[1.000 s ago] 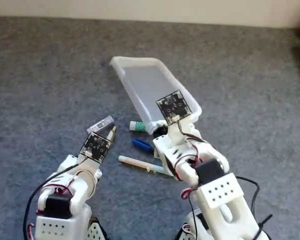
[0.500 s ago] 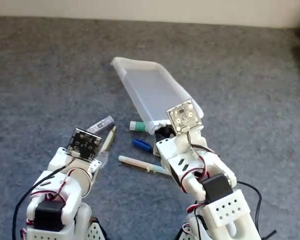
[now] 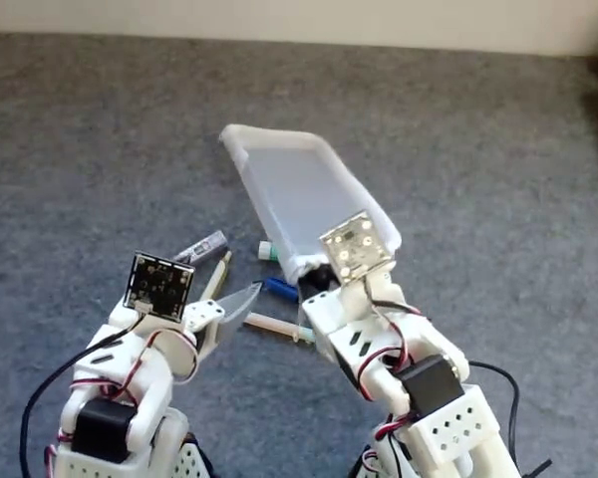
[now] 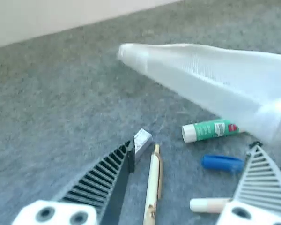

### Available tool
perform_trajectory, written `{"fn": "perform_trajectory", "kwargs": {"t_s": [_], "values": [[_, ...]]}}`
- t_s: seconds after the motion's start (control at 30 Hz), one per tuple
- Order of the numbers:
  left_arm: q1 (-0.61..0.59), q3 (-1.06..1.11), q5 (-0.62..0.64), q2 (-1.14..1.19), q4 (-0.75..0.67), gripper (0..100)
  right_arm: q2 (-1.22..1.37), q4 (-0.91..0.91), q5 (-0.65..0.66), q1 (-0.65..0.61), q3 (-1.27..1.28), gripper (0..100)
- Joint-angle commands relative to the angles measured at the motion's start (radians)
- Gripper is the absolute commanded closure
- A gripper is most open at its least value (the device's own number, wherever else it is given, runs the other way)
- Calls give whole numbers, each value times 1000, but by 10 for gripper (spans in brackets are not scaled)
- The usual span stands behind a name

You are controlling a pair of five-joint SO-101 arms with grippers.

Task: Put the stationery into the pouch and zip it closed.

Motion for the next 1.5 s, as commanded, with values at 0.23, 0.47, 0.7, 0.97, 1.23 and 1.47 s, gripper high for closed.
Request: {"fn": "perform_trajectory", "kwargs": {"t_s": [0.23, 0.47, 0.7, 0.97, 1.23, 1.47], "values": [[25, 68, 12, -12, -123, 659, -33, 51, -8, -82, -25, 993], [85, 33, 12, -13, -68, 659, -27, 19, -8, -117, -27, 993], [88, 15, 12, -12, -2, 656, -27, 2, -8, -119, -27, 993], [90, 44, 12, -13, -20, 658, -28, 8, -8, -200, -27, 993], [81, 124, 8, -12, -100, 660, -33, 10, -8, -200, -27, 993], [16, 116, 8, -13, -101, 697, -33, 39, -3, -200, -27, 993]]}}
